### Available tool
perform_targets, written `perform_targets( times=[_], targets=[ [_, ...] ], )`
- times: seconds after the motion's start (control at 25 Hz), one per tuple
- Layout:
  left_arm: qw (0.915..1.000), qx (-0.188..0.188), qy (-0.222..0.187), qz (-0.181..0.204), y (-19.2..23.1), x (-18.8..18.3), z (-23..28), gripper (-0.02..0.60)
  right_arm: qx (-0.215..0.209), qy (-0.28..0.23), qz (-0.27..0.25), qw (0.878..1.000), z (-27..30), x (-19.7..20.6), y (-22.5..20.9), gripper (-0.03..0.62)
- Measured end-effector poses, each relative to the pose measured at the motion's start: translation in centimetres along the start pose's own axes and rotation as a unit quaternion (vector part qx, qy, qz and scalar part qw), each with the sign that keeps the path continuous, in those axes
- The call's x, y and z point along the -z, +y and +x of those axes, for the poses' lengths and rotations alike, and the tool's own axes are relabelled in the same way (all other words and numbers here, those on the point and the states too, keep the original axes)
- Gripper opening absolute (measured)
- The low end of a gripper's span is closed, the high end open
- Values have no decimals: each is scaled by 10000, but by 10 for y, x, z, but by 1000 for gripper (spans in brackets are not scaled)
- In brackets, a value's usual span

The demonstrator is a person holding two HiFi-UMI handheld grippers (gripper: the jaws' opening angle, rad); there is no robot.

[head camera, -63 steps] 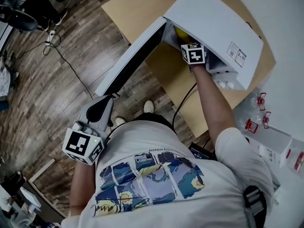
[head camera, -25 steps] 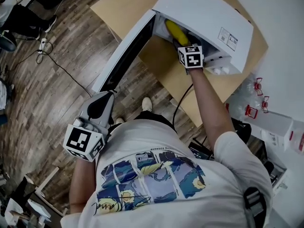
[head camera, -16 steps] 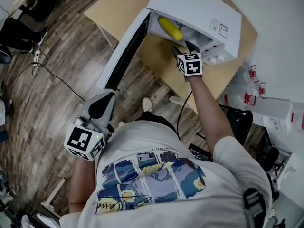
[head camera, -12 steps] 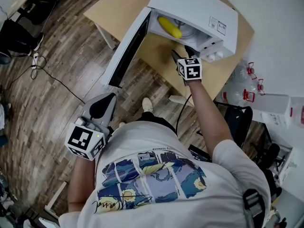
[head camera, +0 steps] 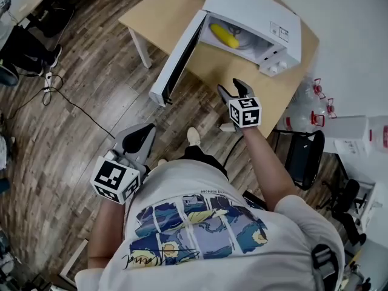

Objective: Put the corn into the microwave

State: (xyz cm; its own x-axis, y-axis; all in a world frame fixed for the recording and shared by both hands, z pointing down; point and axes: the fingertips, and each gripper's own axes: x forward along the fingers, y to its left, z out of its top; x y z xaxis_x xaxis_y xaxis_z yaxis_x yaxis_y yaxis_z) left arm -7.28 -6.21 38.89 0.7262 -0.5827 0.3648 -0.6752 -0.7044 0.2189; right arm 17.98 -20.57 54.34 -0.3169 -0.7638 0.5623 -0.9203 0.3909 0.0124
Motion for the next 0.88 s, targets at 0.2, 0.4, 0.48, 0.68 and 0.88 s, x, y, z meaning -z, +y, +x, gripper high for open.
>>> perform_targets(
  times=[0.2,0.4,0.48,0.68,0.88],
  targets=[
    [10000,-4,-3,-27,-2,18,-32,9,-106,-75,13,9999,-37,4,41,261],
    [10000,-24,-7,-81,-9,37,-58,9,-217,-174,20,9996,-70,6,76,261],
    [9999,-25,-32,-139,-13,44,-66,9,-263,-187,38,9995,-83,10,88,253],
    [9997,120,51,-206,-26,68,-83,9,-389,-199,21,9990,-118,23,128,224],
    [9995,266,81,-171,-36,81,-95,9,-513,-217,-17,9984,-141,30,161,186]
  ],
)
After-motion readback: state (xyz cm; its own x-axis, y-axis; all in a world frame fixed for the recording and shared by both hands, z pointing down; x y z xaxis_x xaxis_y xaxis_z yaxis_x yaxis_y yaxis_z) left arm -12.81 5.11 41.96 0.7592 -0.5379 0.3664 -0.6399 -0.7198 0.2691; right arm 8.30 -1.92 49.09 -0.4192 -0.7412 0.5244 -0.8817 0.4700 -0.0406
